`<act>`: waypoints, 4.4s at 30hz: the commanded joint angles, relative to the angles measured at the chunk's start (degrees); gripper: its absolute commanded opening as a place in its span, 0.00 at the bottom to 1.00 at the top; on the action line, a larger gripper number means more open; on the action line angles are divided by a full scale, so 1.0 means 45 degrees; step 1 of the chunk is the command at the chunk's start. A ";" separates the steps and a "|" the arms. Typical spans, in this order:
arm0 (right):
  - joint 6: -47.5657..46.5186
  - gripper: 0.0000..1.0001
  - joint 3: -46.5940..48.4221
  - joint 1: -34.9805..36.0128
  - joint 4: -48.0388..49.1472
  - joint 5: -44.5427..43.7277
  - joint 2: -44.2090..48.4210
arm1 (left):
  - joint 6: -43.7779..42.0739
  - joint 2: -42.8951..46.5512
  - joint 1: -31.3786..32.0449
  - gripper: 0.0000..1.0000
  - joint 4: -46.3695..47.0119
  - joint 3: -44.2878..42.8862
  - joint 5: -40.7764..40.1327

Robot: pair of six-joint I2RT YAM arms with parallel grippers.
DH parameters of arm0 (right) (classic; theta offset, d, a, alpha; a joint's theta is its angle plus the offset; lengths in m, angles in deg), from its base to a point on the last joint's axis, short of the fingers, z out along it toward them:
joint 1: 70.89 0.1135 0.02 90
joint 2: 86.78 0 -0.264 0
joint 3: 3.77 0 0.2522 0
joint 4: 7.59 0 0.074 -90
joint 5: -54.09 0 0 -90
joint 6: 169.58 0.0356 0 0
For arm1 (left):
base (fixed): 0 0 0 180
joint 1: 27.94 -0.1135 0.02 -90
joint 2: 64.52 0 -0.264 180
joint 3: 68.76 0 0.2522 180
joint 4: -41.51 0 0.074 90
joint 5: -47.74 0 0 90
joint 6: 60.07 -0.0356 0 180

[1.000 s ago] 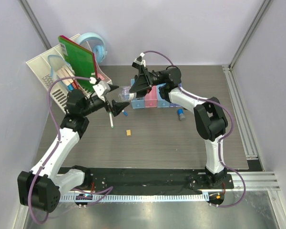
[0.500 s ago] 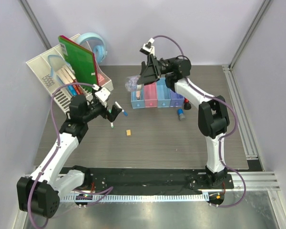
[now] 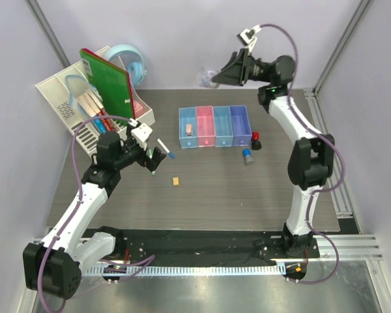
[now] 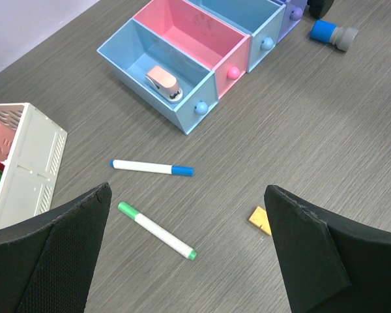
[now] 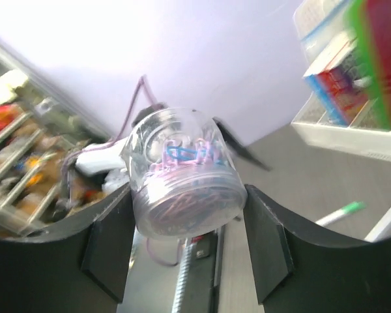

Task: Sort the stationery into containers
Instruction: Place the stationery in the storage box.

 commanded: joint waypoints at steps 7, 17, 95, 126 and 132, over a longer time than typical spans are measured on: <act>-1.7730 0.27 0.6118 -0.0553 -2.0478 -0.7739 0.1464 | -0.1247 0.0331 -0.0084 1.00 -0.1260 -0.0501 -0.1515; -2.4885 0.31 0.6438 0.0851 -2.3396 -1.4304 -0.0433 | -0.3183 0.0879 -0.0104 1.00 -0.2942 0.0260 -0.4017; -3.0888 0.90 0.4524 0.6068 -1.8610 -2.1222 -0.4185 | -0.1992 0.1074 -0.0104 1.00 -0.6342 -0.0716 -0.3471; -2.7729 0.92 0.4192 0.5776 -2.0712 -2.0150 -0.0906 | -0.1095 -0.1343 -0.0104 1.00 -0.4369 -0.0753 -0.4173; -2.5792 0.92 0.1110 0.5658 -2.1169 -1.8859 0.2082 | 0.0211 -0.4782 -0.0084 1.00 -0.4741 -0.2394 -0.4252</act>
